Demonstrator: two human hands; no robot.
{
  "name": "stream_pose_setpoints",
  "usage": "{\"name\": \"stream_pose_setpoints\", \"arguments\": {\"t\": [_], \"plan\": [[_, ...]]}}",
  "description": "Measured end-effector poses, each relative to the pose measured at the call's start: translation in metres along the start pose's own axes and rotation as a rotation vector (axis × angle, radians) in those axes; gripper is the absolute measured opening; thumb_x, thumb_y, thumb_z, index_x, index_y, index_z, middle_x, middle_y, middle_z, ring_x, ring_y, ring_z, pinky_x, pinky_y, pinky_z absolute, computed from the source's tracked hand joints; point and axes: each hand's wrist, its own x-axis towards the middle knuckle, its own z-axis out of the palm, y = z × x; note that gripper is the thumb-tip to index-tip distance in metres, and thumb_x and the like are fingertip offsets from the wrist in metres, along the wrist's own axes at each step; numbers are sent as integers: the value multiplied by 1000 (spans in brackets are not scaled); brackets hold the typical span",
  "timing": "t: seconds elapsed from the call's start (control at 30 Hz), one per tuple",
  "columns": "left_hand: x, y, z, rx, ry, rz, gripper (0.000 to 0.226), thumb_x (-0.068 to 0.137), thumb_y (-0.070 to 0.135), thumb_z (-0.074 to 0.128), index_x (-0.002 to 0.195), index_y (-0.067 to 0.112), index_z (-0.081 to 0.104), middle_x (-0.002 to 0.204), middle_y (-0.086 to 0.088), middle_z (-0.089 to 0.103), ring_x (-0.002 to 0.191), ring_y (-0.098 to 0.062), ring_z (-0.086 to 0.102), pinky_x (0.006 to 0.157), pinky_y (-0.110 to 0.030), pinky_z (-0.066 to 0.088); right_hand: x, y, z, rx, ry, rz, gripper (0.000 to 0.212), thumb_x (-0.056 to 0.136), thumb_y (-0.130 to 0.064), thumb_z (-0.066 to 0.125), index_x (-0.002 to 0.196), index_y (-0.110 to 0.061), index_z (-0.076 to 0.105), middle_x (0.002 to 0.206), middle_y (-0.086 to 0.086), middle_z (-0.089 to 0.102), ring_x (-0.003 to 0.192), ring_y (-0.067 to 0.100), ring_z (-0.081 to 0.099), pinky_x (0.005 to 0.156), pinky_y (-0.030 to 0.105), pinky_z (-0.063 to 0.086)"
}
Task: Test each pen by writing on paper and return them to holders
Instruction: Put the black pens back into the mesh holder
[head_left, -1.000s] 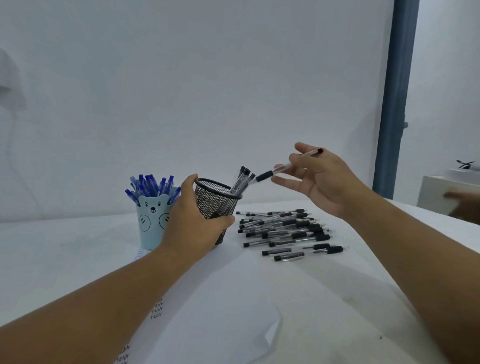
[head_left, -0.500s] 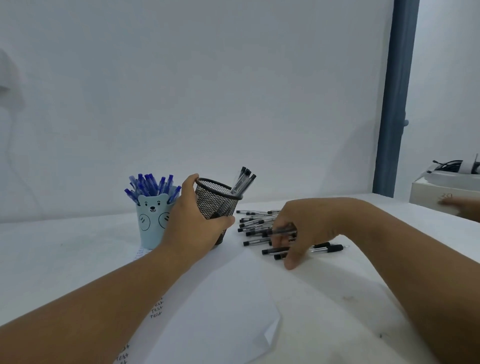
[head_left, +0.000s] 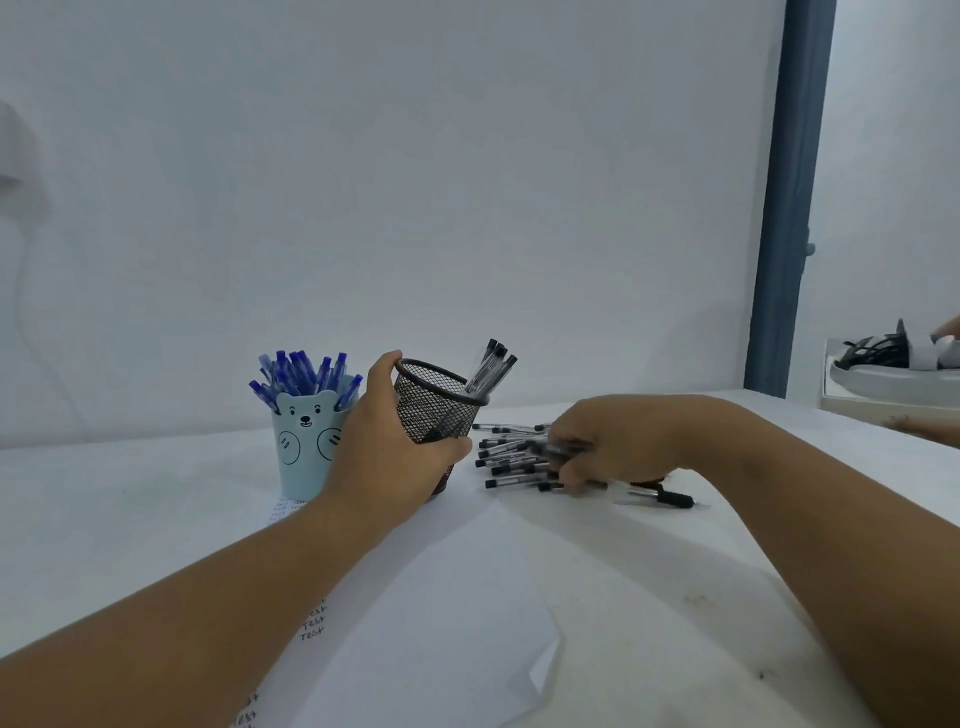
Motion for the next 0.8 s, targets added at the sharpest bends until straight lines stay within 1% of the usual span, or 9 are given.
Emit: {"name": "stream_pose_setpoints", "arguments": {"t": [0.07,0.17,0.3,0.37,0.47,0.53,0.63,0.73,0.8], "plan": [[0,0,0,2,-9,15,104,67,23,91,149,38,29,112,13,61,101,-11,63,90,-32,51,1,3,-5,146,138,-21,12,95,-24,61,83,-24,61,77,-8,68,73,12,61,71,33,47],[-1,-1,-1,43,-38,51,104,69,24,91,150,38,28,115,11,61,102,-10,62,87,-29,50,3,2,-13,488,459,-49,11,101,-17,55,94,-26,56,84,-3,68,76,17,67,78,37,53],[-4,-1,0,110,-69,96,105,69,30,90,150,42,25,125,7,59,110,-14,60,96,-37,52,5,-7,-20,967,893,-182,24,100,-1,53,107,-23,47,95,10,63,70,26,72,76,53,61],[-6,0,0,128,-95,113,105,67,36,88,149,45,24,127,8,59,111,-15,61,96,-40,53,1,-9,-23,1133,1063,-285,28,100,5,50,114,-17,41,98,12,59,71,29,71,72,52,62],[-10,4,0,152,-117,143,103,63,45,82,147,51,22,127,8,60,117,-17,61,95,-47,54,-4,-15,-25,1278,1291,-371,32,100,8,48,119,-15,34,102,12,56,78,32,73,78,46,62],[-12,6,2,182,-118,169,103,67,42,84,149,49,22,132,8,57,128,-12,53,102,-46,50,-5,-23,-24,1396,1355,-366,34,100,8,49,118,-14,31,104,13,56,83,35,74,81,46,62],[-15,10,3,190,-120,203,103,70,39,85,150,47,22,135,9,55,131,-8,49,106,-44,47,-2,-40,-17,1491,1299,-346,34,101,6,49,117,-17,30,107,15,56,87,33,75,84,45,62],[-16,13,5,182,-121,223,102,67,46,81,150,48,22,134,10,56,130,-9,51,104,-45,48,7,-53,-4,1458,1209,-346,33,102,4,49,116,-19,31,104,12,59,89,26,75,89,39,60],[-17,15,6,183,-114,233,102,68,46,82,150,47,22,134,10,57,129,-9,51,104,-44,49,12,-55,5,1339,1191,-309,32,101,-1,52,117,-20,32,103,9,66,95,20,74,91,31,57]]}}
